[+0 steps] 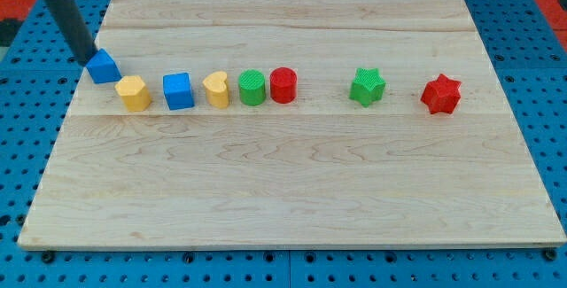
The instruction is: Slide the yellow hexagon along with blue triangle into the blue cube
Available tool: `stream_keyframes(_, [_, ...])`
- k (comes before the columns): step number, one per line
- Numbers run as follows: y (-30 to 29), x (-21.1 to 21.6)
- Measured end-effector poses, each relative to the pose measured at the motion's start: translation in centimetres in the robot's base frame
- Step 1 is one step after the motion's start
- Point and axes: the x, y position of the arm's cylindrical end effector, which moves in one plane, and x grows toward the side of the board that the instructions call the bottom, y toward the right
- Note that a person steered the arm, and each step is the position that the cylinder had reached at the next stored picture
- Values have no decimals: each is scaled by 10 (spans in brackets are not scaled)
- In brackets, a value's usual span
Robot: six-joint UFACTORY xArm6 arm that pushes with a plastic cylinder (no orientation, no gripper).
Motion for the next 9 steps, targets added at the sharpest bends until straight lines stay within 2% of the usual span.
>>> stream_keyframes(2, [13, -1])
stream_keyframes(4, [12, 45])
stream_keyframes(6, [-23, 70])
stream_keyframes(8, [-16, 104])
stream_keyframes(9, [5, 117])
